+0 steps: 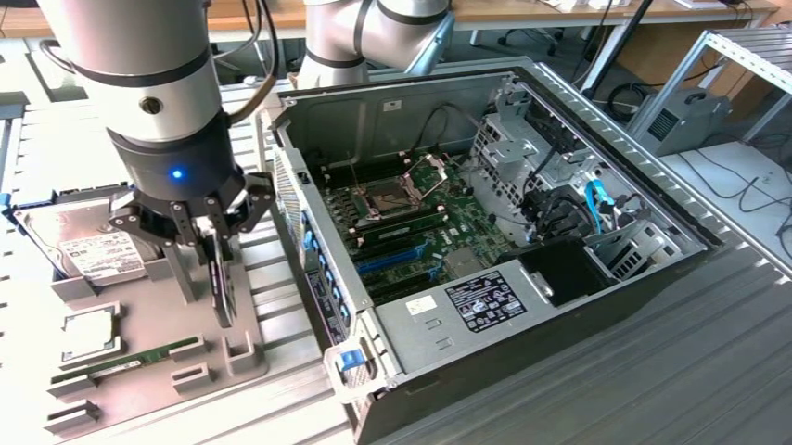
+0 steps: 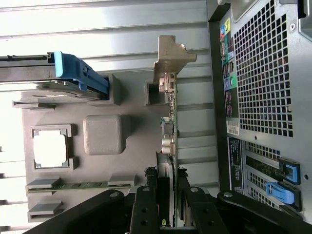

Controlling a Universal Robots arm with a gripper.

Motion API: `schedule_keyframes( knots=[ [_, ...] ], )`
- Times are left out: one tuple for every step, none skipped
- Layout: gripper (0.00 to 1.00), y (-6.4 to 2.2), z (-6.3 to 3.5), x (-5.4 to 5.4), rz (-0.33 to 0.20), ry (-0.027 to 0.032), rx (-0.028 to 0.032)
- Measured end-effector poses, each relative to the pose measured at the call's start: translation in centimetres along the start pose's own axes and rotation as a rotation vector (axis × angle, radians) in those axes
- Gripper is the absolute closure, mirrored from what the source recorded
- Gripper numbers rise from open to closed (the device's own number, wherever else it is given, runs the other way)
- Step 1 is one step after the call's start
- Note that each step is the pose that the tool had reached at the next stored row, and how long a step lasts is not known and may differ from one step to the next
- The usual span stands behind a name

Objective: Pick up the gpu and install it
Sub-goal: 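Pick up the gpu and move the gpu toward the slot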

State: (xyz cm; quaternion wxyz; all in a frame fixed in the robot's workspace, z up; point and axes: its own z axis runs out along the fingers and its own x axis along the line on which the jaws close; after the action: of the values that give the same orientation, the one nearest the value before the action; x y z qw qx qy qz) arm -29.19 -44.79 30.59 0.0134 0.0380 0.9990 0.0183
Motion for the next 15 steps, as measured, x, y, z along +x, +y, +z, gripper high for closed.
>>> schedule_keyframes(
  knots=[
    [0.73,0.00,-0.06,0.00,0.000,-0.0001,0.0000],
    [0.73,0.00,-0.12,0.00,0.000,-0.0001,-0.0001],
    [0.73,0.01,-0.17,-0.01,0.000,-0.0001,-0.0001],
    [0.73,0.01,-0.27,-0.01,0.000,-0.0001,-0.0001],
    [0.73,0.01,-0.34,-0.01,0.000,0.0000,0.0000],
    [0.73,0.02,-0.41,-0.01,0.000,0.0000,0.0000],
    [0.73,0.02,-0.47,-0.01,0.000,-0.0001,-0.0001],
    [0.73,0.02,-0.51,-0.01,0.000,-0.0001,-0.0001],
    [0.73,0.02,-0.58,-0.02,0.000,0.0000,0.0000],
    [0.73,0.02,-0.63,-0.02,0.000,0.0000,0.0000],
    [0.73,0.02,-0.69,-0.02,0.000,-0.0001,-0.0001],
    [0.73,0.03,-0.73,-0.02,0.000,-0.0002,-0.0001],
    [0.73,0.03,-0.78,-0.02,0.000,-0.0001,0.0000],
    [0.73,0.03,-0.82,-0.02,0.000,-0.0001,-0.0001],
    [0.73,0.03,-0.86,-0.02,0.000,-0.0001,-0.0001]
  ],
)
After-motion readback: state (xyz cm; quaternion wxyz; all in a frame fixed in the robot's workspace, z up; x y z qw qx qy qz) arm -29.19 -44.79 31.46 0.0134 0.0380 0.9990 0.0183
